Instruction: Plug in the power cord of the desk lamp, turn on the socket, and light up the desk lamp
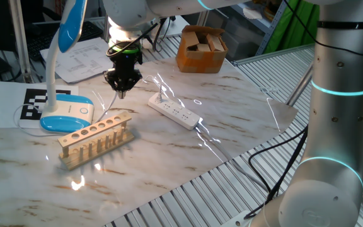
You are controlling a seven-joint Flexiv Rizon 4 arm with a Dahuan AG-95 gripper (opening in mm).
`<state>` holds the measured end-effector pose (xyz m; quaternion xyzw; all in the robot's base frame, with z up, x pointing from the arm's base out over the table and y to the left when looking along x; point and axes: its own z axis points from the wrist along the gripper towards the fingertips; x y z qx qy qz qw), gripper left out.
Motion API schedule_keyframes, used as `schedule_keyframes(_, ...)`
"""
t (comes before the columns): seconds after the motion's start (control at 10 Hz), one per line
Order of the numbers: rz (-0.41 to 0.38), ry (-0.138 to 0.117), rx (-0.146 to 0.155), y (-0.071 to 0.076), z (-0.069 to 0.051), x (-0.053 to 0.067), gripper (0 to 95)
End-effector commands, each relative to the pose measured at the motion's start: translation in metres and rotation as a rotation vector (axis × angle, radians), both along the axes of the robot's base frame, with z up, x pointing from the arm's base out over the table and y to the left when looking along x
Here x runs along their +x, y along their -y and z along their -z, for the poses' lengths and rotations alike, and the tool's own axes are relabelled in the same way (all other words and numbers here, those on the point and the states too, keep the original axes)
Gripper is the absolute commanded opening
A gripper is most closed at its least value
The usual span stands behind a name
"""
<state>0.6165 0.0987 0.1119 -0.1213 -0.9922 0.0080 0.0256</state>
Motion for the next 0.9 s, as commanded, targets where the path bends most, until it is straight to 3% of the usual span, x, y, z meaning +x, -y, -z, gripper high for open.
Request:
schedule_keyframes(0.1, -0.087, -0.002, -0.004, 0.0005, -0.0002, 0.0012, 0.0)
schedule_keyframes(0.4, -0.140, -0.011, -0.010, 0.0064, -0.0092, -0.0003, 0.0)
schedule_keyframes(0.9, -0.136, -0.009, -0.009, 0.0072, -0.0092, 0.0008, 0.0)
